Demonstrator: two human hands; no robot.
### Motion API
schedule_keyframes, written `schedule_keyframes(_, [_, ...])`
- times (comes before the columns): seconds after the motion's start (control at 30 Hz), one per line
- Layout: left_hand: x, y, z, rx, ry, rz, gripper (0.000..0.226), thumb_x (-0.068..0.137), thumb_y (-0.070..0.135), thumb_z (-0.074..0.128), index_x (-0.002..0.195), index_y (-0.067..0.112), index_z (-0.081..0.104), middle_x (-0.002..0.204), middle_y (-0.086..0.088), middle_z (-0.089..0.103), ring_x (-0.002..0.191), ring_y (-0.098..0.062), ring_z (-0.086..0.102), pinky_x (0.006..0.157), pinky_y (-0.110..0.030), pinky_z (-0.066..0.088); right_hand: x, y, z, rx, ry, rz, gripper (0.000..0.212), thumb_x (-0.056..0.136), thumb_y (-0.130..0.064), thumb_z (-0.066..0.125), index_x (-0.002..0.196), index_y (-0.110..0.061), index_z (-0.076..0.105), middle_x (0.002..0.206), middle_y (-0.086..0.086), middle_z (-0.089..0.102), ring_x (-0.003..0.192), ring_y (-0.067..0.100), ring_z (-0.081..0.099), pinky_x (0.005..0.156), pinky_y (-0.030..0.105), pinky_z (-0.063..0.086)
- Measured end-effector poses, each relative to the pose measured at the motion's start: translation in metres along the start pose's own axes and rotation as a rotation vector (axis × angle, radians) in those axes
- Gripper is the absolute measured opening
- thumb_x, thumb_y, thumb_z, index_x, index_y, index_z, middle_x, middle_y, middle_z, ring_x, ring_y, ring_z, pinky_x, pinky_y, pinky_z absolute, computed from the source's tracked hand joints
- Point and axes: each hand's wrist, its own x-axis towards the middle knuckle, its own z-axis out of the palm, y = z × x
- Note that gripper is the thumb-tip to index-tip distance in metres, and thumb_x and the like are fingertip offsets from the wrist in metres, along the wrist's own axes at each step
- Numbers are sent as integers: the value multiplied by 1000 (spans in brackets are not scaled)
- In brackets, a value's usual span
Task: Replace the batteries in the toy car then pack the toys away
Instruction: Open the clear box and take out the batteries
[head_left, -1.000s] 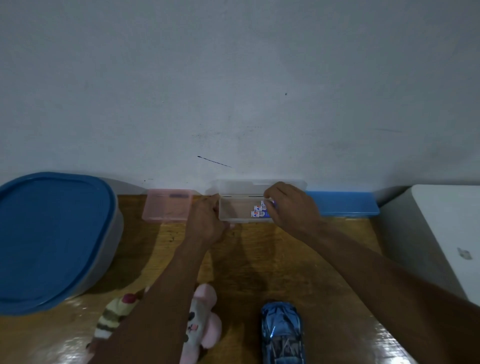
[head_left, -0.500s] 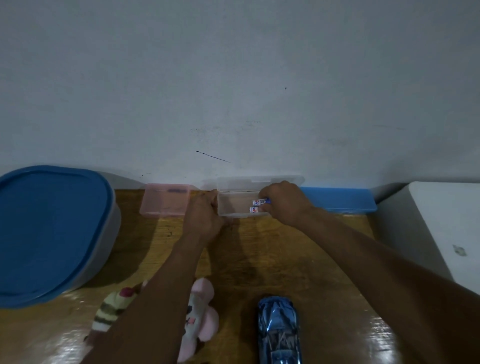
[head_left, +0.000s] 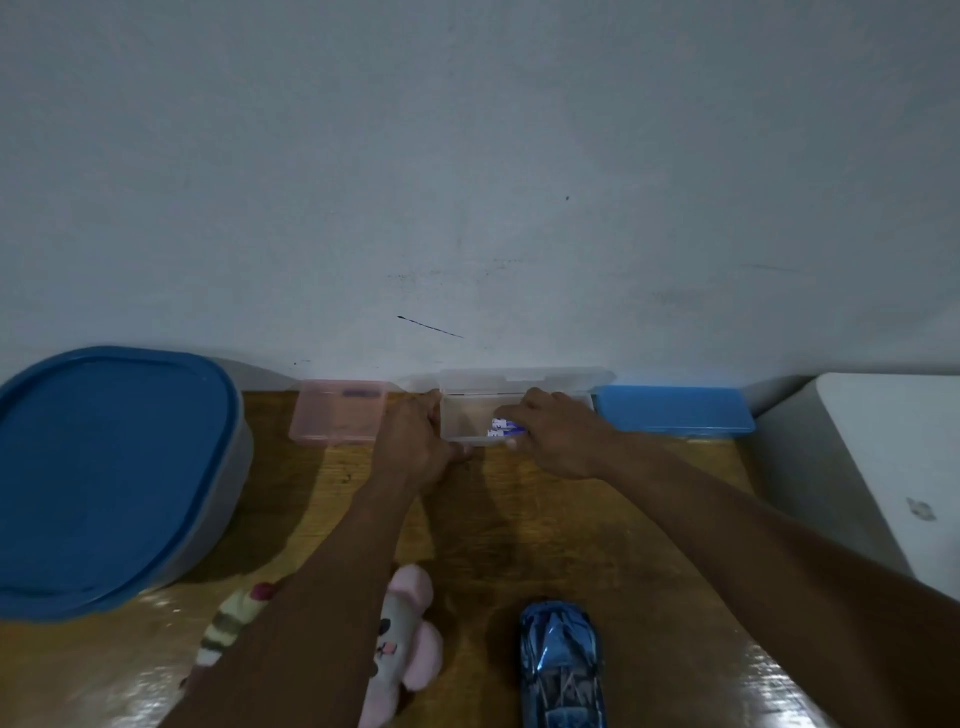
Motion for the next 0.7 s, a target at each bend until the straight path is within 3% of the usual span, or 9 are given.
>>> schedule_keyframes(0.23, [-1, 3, -1, -47, 11, 37, 37, 63, 23, 89, 93, 12, 70, 79, 7, 61, 69, -8, 57, 49, -7, 36, 9, -10, 0, 118, -41, -15, 38, 99, -38, 44, 134, -22, 46, 134, 8, 49, 118, 25, 43, 97, 38, 36])
schedule_keyframes(0.4, [1, -2, 2, -35, 23, 35, 35, 59, 30, 91, 79, 13, 68, 75, 2, 67, 65, -13, 60, 49, -22, 45, 15, -17, 7, 142, -26, 33, 39, 100, -41, 40, 130, -16, 43, 134, 9, 42, 120, 27, 38, 98, 45, 39])
schedule_keyframes(0.47, [1, -3, 2, -23, 31, 33, 38, 58, 31, 91, 82, 11, 70, 76, 0, 69, 62, -13, 61, 51, -28, 50, 17, -18, 8, 156, -14, 35, 38, 99, -40, 43, 128, -16, 43, 131, 9, 45, 116, 26, 39, 92, 43, 40])
schedule_keyframes(0.7, [1, -3, 0, -47, 2, -34, 33, 62, 22, 89, 90, 12, 75, 84, -3, 72, 61, -11, 59, 50, -19, 47, 18, -24, 16, 167, -1, -22, 33, 97, -26, 48, 130, -22, 44, 124, 9, 55, 112, 29, 49, 95, 46, 42])
